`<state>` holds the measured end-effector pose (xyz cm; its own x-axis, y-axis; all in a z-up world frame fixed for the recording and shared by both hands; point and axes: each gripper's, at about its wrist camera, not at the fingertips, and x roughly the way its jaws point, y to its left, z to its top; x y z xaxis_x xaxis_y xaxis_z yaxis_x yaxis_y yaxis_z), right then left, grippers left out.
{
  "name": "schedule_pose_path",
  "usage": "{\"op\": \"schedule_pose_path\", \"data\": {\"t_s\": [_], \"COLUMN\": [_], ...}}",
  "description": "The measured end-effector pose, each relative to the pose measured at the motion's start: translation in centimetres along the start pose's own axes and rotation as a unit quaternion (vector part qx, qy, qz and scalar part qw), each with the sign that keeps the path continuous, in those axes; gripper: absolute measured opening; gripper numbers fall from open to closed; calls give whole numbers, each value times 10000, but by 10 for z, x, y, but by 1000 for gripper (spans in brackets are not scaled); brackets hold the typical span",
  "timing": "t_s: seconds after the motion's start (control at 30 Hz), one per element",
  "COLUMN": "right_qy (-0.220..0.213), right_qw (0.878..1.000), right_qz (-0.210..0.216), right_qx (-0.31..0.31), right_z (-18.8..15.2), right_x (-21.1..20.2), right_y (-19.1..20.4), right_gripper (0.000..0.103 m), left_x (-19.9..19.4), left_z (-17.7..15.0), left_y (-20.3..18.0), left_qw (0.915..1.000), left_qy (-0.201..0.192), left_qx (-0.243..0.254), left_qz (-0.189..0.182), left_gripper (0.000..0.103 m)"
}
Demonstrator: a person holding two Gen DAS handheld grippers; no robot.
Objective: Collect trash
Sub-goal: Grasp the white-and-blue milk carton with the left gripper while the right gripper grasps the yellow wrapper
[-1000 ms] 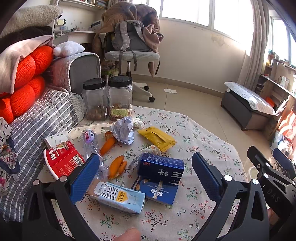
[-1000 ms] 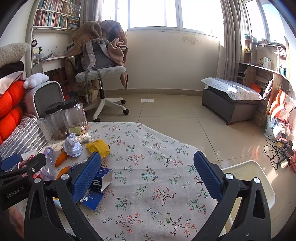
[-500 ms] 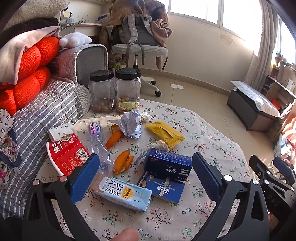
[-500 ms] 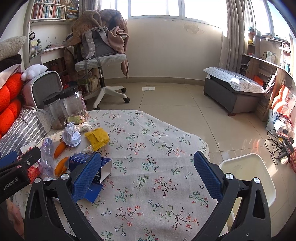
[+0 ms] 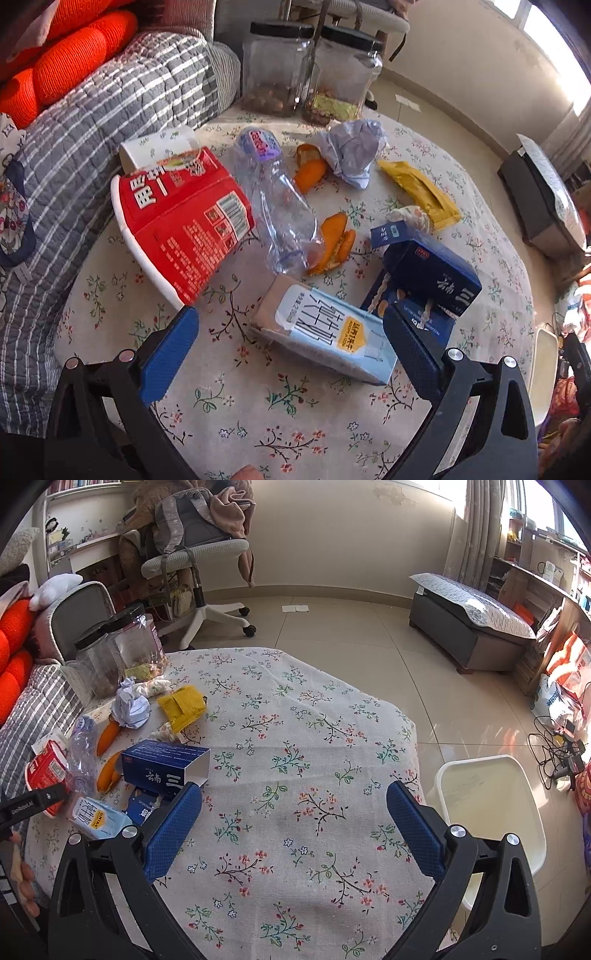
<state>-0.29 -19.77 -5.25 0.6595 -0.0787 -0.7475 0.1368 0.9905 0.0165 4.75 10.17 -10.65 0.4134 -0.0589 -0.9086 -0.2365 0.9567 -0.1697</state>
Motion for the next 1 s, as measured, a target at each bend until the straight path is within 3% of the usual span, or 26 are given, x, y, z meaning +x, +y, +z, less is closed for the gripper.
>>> {"op": "schedule_pose_path", "data": {"t_s": [0.1,0.17,0.33,0.47,0.53,0.57,0.6,0.7,0.87,0.93,1.0], "right_qy": [70,98,160,170,208,233,258,324,398,477,618], "right_qw": [9999,9998,9997,9997,9997,9997,9996,9995,9991,9988,9980], "right_qz": [102,126,123,29,4,3,10,3,-24,-7,122], "right_qx": [105,76,-111,-165,-120,-91,-67,-63,-142,-145,-93], "right_z": [1,0,-2,-3,-2,-2,-2,-1,-1,0,4], "right_x": [2,2,6,9,12,13,15,20,29,33,39], "right_y": [-3,-1,8,6,3,2,1,0,4,3,4], "right_gripper": [96,96,96,96,96,96,96,96,96,96,96], "left_x": [23,26,29,49,60,57,56,54,26,-1,-34], "left_z": [-9,-12,-16,-11,-15,-15,-11,-14,-32,-34,-26], "left_y": [23,30,13,2,2,0,1,5,0,-9,-18], "left_qw": [9920,9857,9757,9696,9647,9670,9690,9661,9774,9841,9861], "left_qy": [747,827,773,866,990,878,818,930,923,551,-62], "left_qx": [-870,-1291,-1906,-2254,-2421,-2382,-2316,-2318,-1602,-1164,-747], "left_qz": [-529,-695,-753,-395,-296,-227,-283,-655,-1026,-1226,-1483], "left_gripper": [97,97,97,97,90,88,77,64,60,60,60]}}
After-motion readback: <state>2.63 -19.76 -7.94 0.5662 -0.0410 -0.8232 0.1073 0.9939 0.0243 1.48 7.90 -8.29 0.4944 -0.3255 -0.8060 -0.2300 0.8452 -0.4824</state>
